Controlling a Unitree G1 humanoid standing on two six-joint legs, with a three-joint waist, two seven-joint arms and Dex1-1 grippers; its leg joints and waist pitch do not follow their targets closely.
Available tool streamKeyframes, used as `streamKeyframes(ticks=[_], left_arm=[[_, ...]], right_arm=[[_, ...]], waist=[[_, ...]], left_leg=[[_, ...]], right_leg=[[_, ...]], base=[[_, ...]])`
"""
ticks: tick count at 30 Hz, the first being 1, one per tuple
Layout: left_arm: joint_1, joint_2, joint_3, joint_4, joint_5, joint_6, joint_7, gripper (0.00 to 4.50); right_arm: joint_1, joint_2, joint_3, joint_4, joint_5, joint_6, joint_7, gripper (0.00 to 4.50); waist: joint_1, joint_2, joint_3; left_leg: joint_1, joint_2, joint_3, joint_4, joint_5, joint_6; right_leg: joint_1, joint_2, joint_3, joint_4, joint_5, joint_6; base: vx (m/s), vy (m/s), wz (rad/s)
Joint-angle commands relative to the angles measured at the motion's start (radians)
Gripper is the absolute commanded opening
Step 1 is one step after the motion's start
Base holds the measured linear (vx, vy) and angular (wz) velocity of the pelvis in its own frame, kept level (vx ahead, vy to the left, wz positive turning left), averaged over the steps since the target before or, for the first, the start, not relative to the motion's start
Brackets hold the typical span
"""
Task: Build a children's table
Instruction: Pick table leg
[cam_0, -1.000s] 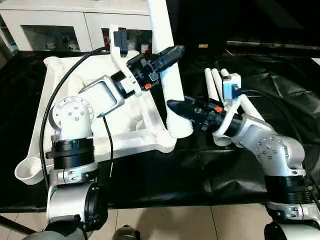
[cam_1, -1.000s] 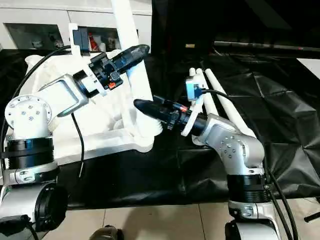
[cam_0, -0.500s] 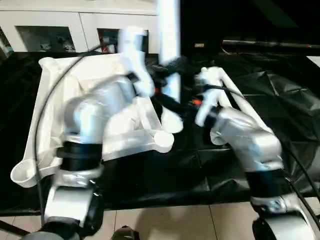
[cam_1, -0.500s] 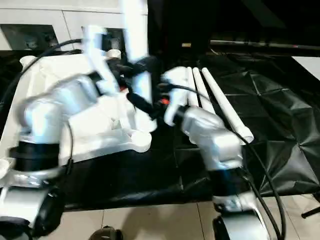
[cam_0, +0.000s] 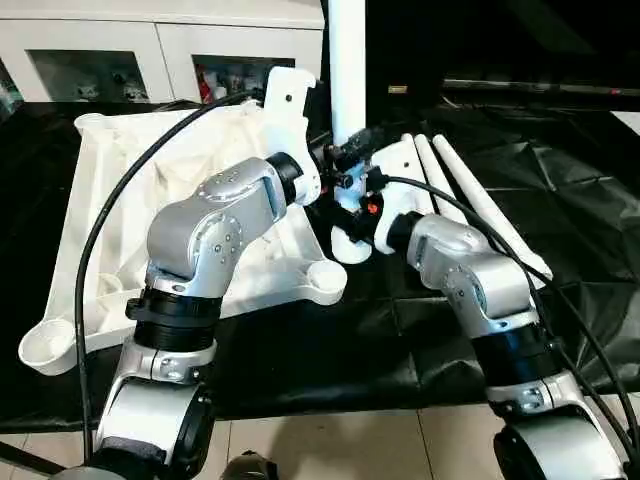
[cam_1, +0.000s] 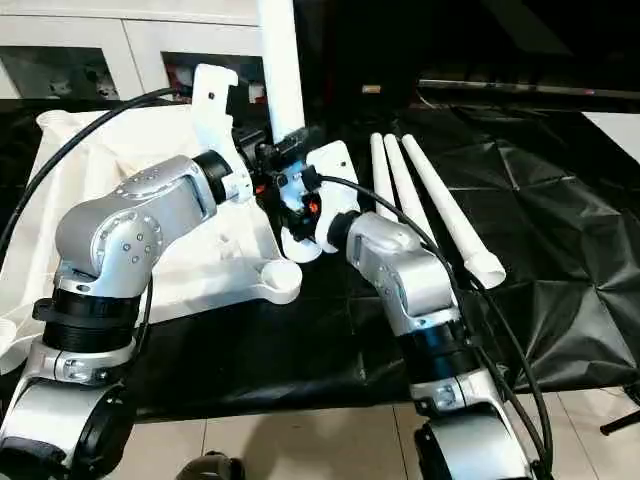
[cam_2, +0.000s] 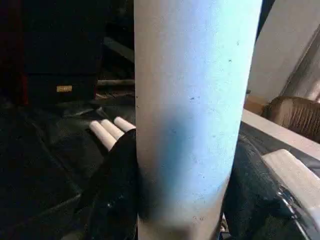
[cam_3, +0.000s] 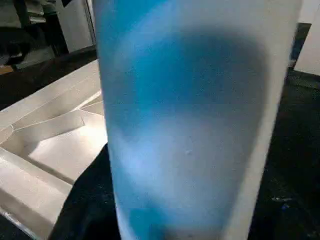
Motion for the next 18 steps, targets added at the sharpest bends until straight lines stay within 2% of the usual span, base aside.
streamKeyframes(ticks=[1, 5, 6, 9, 10, 12, 13, 14, 15, 18], left_arm=[[-0.015, 0.012, 0.005, -0.022, 0.013, -0.012, 0.000, 1.88], [-0.019, 0.011, 0.005, -0.012, 0.015, -0.015, -0.008, 1.88], [-0.020, 0.012, 0.005, -0.009, 0.009, -0.012, -0.018, 2.44], [-0.014, -0.012, 0.068, -0.023, -0.123, 0.054, -0.079, 2.60], [-0.014, -0.012, 0.068, -0.023, -0.123, 0.054, -0.079, 2.72], [-0.014, -0.020, 0.103, -0.012, -0.180, 0.074, -0.112, 3.05], [-0.002, 0.002, 0.107, -0.005, -0.235, 0.100, -0.204, 3.05], [0.007, 0.019, 0.110, 0.004, -0.277, 0.122, -0.276, 3.09], [0.007, 0.019, 0.110, 0.004, -0.277, 0.122, -0.276, 3.09], [0.000, 0.040, 0.128, 0.045, -0.344, 0.179, -0.370, 3.13]], right_arm=[[0.001, -0.013, -0.034, 0.021, -0.006, 0.008, -0.016, 2.15], [0.007, -0.014, -0.043, 0.010, 0.020, 0.015, 0.013, 1.93], [0.010, -0.017, -0.044, 0.004, 0.030, 0.019, 0.028, 1.92], [0.028, -0.040, -0.043, -0.036, 0.078, 0.027, 0.114, 1.91], [0.028, -0.040, -0.043, -0.036, 0.078, 0.027, 0.114, 1.91], [0.043, -0.062, -0.046, -0.069, 0.118, 0.038, 0.181, 1.89], [0.065, -0.096, -0.031, -0.107, 0.155, 0.061, 0.261, 1.89], [0.086, -0.129, -0.010, -0.140, 0.178, 0.070, 0.334, 1.89], [0.086, -0.129, -0.010, -0.140, 0.178, 0.070, 0.334, 1.89], [0.125, -0.201, 0.046, -0.199, 0.207, 0.086, 0.468, 1.89]], waist=[[-0.006, -0.003, -0.076], [-0.007, 0.001, -0.078], [-0.007, 0.000, -0.077], [-0.004, -0.001, -0.078], [-0.002, -0.001, -0.079], [-0.001, -0.002, -0.078], [-0.001, -0.002, -0.077], [0.001, -0.008, -0.077], [0.002, -0.007, -0.076], [0.002, -0.006, -0.075]], left_leg=[[0.043, 0.053, -0.021, -0.070, -0.153, -0.054], [0.043, 0.053, -0.022, -0.069, -0.151, -0.057], [0.042, 0.053, -0.022, -0.068, -0.147, -0.056], [0.042, 0.050, -0.020, -0.065, -0.134, -0.047], [0.042, 0.051, -0.019, -0.063, -0.134, -0.044], [0.041, 0.050, -0.019, -0.063, -0.139, -0.036], [0.040, 0.051, -0.020, -0.064, -0.141, -0.031], [0.042, 0.049, -0.018, -0.063, -0.141, -0.018], [0.041, 0.047, -0.017, -0.061, -0.145, -0.012], [0.041, 0.051, -0.018, -0.063, -0.148, -0.007]], right_leg=[[0.035, -0.082, 0.044, -0.074, -0.011, -0.155], [0.036, -0.081, 0.044, -0.072, 0.010, -0.157], [0.036, -0.081, 0.044, -0.071, 0.016, -0.158], [0.039, -0.082, 0.044, -0.068, 0.043, -0.172], [0.039, -0.083, 0.044, -0.068, 0.052, -0.187], [0.041, -0.082, 0.043, -0.070, 0.047, -0.195], [0.042, -0.082, 0.043, -0.069, 0.040, -0.195], [0.044, -0.083, 0.043, -0.072, 0.022, -0.191], [0.043, -0.081, 0.043, -0.073, 0.009, -0.191], [0.040, -0.082, 0.043, -0.075, -0.023, -0.193]], base=[[0.000, 0.000, 0.00], [0.000, 0.000, 0.00], [0.000, 0.000, 0.00], [0.000, 0.000, 0.00], [0.000, 0.000, 0.00], [0.000, 0.000, 0.00], [0.000, 0.000, 0.00], [0.000, 0.000, 0.00], [0.000, 0.000, 0.00], [0.000, 0.000, 0.00]])
